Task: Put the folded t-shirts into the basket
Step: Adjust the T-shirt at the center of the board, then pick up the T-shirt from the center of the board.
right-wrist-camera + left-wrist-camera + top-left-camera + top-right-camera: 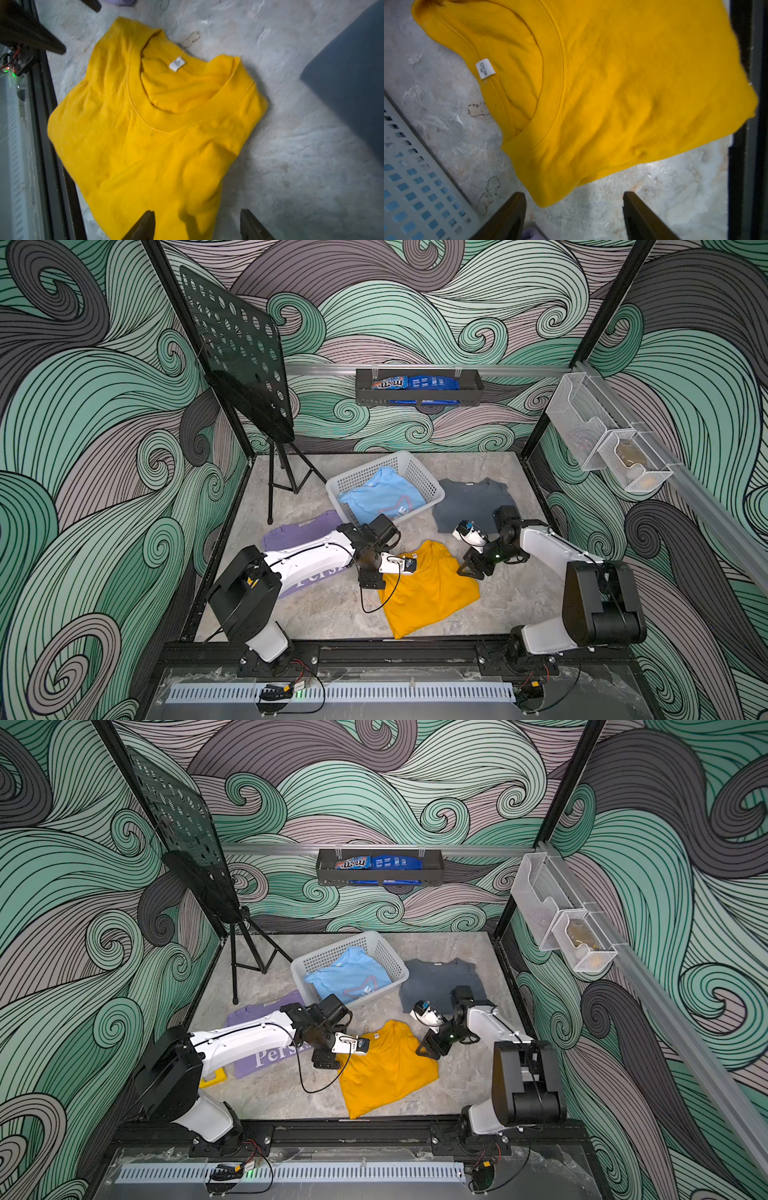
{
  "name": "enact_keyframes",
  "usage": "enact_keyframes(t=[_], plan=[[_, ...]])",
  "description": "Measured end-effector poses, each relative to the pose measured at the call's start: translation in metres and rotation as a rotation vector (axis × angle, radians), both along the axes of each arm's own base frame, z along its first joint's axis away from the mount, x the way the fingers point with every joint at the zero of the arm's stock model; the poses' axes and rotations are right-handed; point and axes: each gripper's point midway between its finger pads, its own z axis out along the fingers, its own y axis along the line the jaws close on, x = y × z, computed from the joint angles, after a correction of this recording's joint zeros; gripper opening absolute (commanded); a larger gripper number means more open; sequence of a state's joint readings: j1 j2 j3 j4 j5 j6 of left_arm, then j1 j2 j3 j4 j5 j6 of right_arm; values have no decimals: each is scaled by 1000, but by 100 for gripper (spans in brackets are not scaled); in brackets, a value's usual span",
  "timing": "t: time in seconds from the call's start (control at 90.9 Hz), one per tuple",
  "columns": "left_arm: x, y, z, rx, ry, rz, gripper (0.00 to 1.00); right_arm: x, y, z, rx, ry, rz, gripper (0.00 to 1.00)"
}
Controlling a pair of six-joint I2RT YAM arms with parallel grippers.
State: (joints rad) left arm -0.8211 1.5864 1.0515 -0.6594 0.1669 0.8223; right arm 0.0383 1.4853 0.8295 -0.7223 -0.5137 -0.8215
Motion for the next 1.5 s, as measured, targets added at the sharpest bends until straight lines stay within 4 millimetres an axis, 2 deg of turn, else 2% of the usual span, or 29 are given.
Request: enact_keyframes(t=[0.121, 0.275, 0.517, 0.693, 0.836, 1.046, 1.288, 1.497], plan=[[1, -2, -6, 14, 63, 109, 82, 25, 20, 5, 5, -64, -10, 74], [10, -5, -23, 65, 109, 219, 88, 40, 36, -3, 1, -59, -32, 75], [15, 2, -29, 96, 107, 315, 95, 44, 48, -18, -32, -44, -47, 75], [19, 5, -31, 107, 102, 345, 98, 49, 48, -22, -41, -49, -60, 76], [19, 8, -42, 136, 124, 362, 98, 50, 47, -28, -52, -37, -67, 75], [16, 10, -55, 171, 156, 362, 85, 44, 45, -38, -65, -16, -70, 70], [17, 7, -56, 169, 167, 353, 66, 44, 46, -42, -55, -19, -63, 54], [18, 4, -56, 160, 168, 357, 35, 41, 54, -43, -10, 1, -47, 31]])
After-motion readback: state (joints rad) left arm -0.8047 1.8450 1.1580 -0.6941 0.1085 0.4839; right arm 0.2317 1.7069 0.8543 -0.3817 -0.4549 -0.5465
